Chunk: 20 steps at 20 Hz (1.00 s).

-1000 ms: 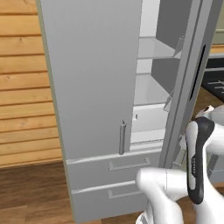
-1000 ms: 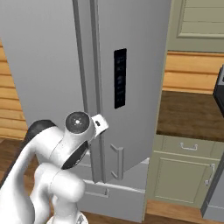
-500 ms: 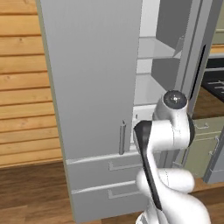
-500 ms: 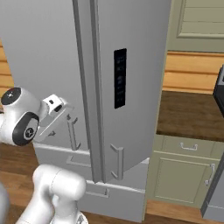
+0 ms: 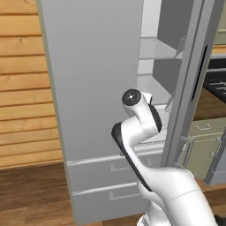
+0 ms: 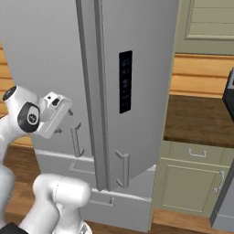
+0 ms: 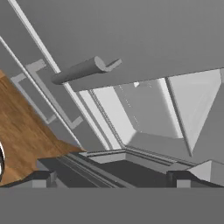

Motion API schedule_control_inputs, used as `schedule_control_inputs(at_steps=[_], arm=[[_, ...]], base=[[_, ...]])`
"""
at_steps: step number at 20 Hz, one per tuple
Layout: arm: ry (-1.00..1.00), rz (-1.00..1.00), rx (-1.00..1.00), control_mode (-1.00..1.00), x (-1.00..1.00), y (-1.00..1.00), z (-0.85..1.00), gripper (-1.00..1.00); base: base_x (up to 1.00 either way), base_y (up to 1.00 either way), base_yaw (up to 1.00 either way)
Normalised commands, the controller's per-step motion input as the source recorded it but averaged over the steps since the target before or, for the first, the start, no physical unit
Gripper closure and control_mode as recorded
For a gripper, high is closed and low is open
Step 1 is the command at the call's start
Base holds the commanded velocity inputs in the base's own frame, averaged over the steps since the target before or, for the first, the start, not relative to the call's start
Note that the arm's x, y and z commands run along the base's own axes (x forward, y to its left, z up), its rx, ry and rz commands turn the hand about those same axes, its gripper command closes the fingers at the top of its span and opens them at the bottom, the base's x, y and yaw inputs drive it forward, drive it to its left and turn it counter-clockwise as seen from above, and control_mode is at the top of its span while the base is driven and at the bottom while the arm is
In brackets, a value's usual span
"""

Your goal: Take the strawberry from the fridge and place it on top of the pancake, located on the dining counter.

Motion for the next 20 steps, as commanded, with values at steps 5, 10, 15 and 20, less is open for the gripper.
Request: schedule_control_inputs(at_steps=[5, 10, 15, 20], arm=[[0.05, -0.03, -0.08, -1.00, 0.46, -0.15, -0.05, -1.00], [0.02, -0.02, -0.02, -1.00, 0.11, -0.32, -0.02, -1.00], [0.00, -0.06, 0.00, -1.00, 0.00, -0.55, 0.00, -1.00], [0.00, -0.04, 0.00, -1.00, 0.09, -0.59, -0.01, -1.00]], base=[[0.00, 0.00, 0.00], [0.00, 0.00, 0.00], [0.00, 0.00, 0.00], [0.00, 0.00, 0.00]])
